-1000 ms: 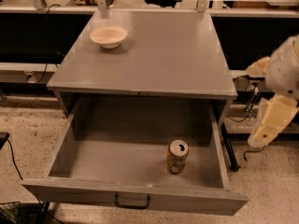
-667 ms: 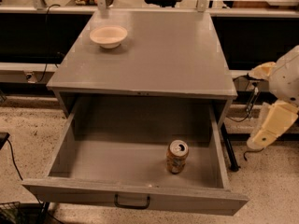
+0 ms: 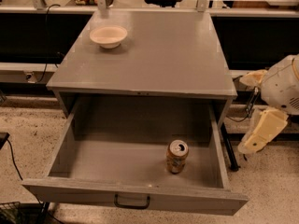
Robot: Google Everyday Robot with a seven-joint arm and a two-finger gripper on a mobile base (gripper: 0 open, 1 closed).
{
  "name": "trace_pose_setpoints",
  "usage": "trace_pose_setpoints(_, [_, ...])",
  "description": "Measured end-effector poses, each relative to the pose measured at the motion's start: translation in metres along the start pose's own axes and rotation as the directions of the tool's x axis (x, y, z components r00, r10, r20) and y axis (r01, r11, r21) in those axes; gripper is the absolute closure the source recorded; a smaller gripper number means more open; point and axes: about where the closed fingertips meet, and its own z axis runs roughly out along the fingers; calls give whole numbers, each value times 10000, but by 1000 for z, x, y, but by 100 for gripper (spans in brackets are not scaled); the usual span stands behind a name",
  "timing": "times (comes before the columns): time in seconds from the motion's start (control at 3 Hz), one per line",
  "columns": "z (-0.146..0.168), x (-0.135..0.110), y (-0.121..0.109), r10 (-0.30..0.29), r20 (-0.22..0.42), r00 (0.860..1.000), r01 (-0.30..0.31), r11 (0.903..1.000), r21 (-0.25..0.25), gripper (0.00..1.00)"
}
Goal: Pick orange can from top drawer and place on counter
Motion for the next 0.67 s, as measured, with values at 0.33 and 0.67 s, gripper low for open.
trace_pose_setpoints(0.33, [45,-9,22,-103,1584,9873,159,9993,-343,0])
trace_pose_setpoints(0.67, [88,-43,41,-674,3047,9500,826,9959,-372,0])
